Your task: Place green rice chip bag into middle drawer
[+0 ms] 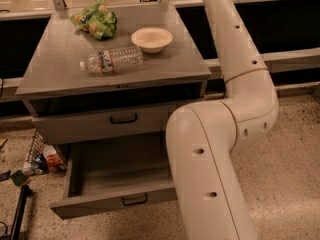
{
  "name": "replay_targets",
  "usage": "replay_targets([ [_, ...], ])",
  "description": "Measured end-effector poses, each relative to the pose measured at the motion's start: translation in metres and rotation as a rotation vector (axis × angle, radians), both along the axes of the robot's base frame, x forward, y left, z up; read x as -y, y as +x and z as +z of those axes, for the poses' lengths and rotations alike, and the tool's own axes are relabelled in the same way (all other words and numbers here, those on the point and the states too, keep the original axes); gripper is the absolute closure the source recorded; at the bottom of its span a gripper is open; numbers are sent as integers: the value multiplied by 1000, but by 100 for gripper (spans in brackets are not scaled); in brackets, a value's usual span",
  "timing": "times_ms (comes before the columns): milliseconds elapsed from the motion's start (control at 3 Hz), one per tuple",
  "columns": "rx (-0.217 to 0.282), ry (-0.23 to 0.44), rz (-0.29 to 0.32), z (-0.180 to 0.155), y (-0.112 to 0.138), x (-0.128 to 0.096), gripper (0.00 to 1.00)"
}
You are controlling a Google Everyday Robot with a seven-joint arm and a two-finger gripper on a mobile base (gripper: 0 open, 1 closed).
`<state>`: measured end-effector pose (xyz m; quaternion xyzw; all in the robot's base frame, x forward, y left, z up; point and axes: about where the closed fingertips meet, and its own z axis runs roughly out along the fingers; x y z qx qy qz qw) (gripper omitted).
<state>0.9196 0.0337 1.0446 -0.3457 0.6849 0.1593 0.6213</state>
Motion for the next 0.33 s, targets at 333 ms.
replay_targets([
  [333, -7, -1, 4, -5, 1, -4, 75],
])
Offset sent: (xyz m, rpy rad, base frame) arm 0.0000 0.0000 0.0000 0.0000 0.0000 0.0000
